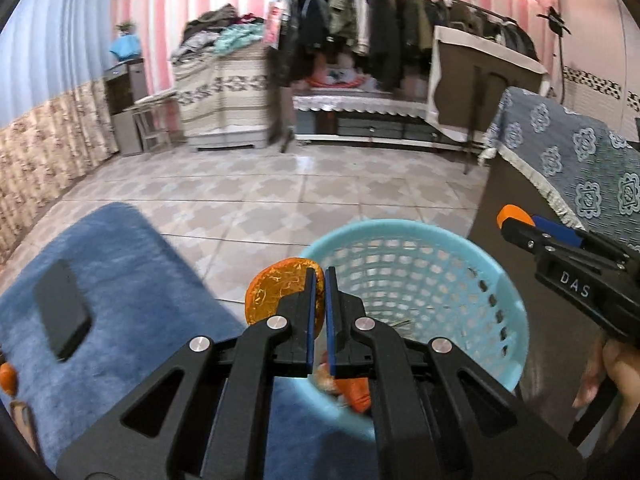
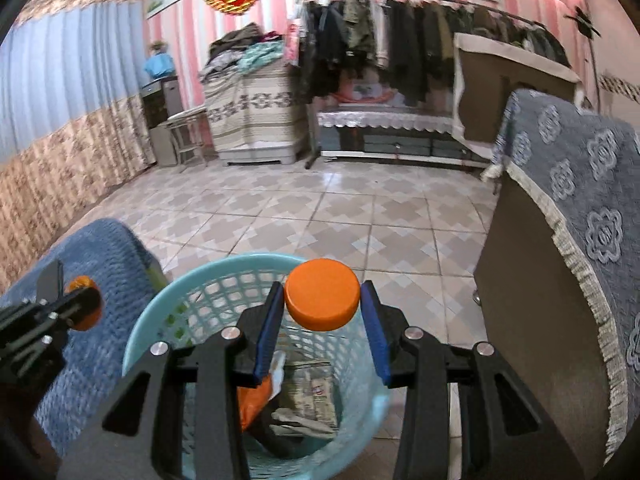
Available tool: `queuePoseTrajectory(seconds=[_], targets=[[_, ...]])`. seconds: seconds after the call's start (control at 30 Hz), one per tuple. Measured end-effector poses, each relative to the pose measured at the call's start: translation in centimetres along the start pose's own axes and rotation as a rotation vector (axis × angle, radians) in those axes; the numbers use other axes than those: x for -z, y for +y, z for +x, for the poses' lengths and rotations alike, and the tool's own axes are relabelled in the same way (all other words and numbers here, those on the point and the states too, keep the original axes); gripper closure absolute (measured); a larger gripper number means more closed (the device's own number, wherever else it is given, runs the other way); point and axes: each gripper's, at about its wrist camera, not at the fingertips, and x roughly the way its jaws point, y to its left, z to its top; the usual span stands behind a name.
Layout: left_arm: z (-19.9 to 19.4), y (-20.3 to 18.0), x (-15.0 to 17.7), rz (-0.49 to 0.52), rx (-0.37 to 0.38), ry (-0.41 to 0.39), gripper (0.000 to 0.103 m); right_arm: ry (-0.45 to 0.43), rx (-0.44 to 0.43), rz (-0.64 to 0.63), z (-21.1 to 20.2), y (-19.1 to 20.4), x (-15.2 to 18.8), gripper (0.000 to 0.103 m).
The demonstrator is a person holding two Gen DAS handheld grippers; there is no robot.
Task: Collect trash
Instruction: 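Open the left tool to drop the peel while the right tool releases the disc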
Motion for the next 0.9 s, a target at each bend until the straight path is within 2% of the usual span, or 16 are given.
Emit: queuePoseTrajectory(seconds=[0.13, 0.23, 0.27, 0.33, 0.4, 0.53, 0.6, 0.67, 0.9], targets=[[1.8, -2.3, -0.9, 0.036, 0.042, 0.006, 0.1, -0.005, 0.025, 0.06, 0.1, -2.0, 0.0, 0.063], [2.6, -3.5, -1.2, 0.045, 0.059, 0.024, 0.096, 0.0, 0.028, 0.072, 0.5, -2.5, 0.0, 0.063], [2.7, -3.7, -1.3, 0.048, 0.058, 0.026, 0.091, 0.002, 0.026, 0.07, 0.7, -2.5, 0.1, 0.063], [2.5, -3.7, -1.3, 0.05, 0.048, 0.015, 0.075, 0.006, 0.022, 0.066, 0.8, -2.4, 0.1, 0.063], [2.0, -3.2, -1.4, 0.042, 0.028, -0.004, 0.054, 0.008, 0.016, 0.061, 0.8, -2.2, 0.2, 0.063], [0.9, -1.4, -1.9, 0.014, -0.007, -0.021, 0.04, 0.005, 0.006, 0.042, 0.4, -1.6, 0.2, 0.063], [0.2, -0.3, -2.1, -0.001, -0.05, -0.036, 0.026, 0.005, -0.003, 0.028, 0.5, -1.0, 0.2, 0.063], [-0.3, 1.0, -2.2, -0.03, -0.083, -0.046, 0.018, 0.006, -0.01, 0.01, 0.5, -0.2, 0.1, 0.063], [-1.8, 4.6, -1.8, -0.078, -0.204, -0.064, 0.008, 0.016, -0.06, -0.045, 0.9, 3.5, 0.2, 0.063]])
